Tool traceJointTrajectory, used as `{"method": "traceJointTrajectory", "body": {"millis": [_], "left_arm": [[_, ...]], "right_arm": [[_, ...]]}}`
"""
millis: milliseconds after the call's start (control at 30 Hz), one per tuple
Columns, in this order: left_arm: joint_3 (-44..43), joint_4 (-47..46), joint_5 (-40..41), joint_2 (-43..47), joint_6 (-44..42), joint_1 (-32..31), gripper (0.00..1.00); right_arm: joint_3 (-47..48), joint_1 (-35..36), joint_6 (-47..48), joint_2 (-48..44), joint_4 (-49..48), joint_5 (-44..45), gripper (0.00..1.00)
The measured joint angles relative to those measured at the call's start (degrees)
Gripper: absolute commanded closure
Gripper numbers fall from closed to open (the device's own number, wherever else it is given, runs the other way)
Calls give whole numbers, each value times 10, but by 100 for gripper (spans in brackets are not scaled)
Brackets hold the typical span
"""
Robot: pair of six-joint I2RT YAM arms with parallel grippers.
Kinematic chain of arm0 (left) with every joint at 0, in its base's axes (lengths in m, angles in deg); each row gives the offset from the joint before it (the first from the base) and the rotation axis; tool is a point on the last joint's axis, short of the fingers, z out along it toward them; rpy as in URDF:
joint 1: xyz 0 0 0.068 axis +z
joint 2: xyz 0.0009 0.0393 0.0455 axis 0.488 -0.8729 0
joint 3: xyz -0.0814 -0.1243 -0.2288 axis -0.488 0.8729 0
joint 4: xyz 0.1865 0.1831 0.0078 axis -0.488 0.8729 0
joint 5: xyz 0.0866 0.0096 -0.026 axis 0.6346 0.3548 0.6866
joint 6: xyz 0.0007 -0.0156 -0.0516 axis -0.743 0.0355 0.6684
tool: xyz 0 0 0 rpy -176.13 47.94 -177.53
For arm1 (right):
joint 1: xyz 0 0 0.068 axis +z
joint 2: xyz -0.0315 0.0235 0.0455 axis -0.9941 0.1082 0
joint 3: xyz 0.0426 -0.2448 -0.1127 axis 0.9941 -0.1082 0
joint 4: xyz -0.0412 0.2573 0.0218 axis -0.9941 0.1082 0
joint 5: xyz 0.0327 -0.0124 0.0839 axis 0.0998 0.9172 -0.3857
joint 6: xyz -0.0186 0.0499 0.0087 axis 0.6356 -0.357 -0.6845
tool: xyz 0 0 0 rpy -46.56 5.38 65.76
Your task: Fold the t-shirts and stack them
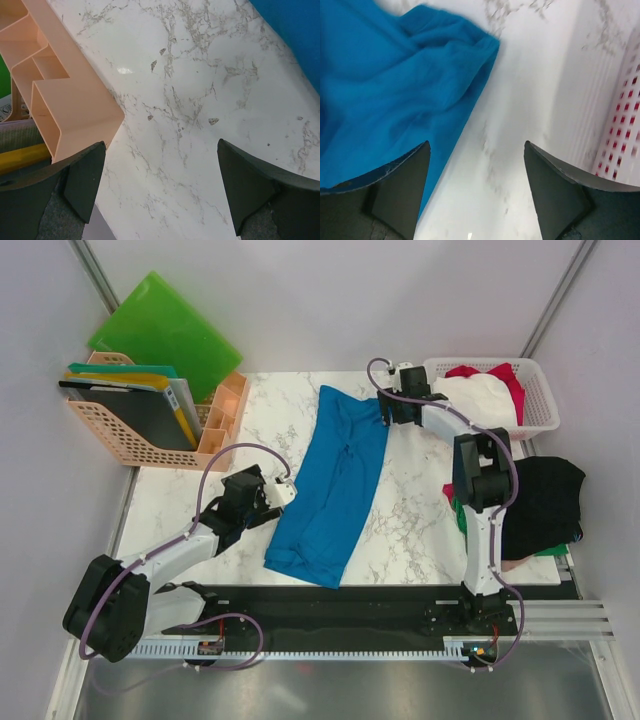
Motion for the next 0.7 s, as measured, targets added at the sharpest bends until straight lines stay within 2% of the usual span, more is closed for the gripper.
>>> {"method": "traceJointTrajectory", "body": {"millis": [33, 67, 133, 300, 367, 400, 467, 567, 633, 700], "left_arm": [[0, 1, 0, 0, 0, 0, 0], [0, 2, 0, 1, 0, 0, 0], [-2, 8, -5, 2, 0, 0, 0], [-34, 37, -26, 2, 21, 0, 0], [-63, 44, -33, -4, 39, 0, 0], [-80, 42, -30, -11, 50, 0, 0], [-108, 10, -11, -31, 68, 0, 0], [-125, -70, 46, -56, 80, 1, 0], [-126, -96, 70, -58, 83, 3, 0], [-126, -116, 90, -58, 84, 5, 0]], "right_arm": [[-25, 0, 2, -23, 0, -16, 16], [-41, 0, 4, -43, 7, -29, 2], [-64, 0, 21, -95, 40, -88, 2], [-70, 1, 106, -212, 210, -263, 2], [-106, 3, 159, -258, 279, -325, 14], [-137, 4, 185, -280, 318, -349, 33], [-197, 8, 217, -304, 356, -376, 88], [-281, 19, 235, -304, 400, -392, 89], [-298, 32, 240, -287, 422, -395, 89], [-297, 54, 242, -268, 425, -395, 94]]}}
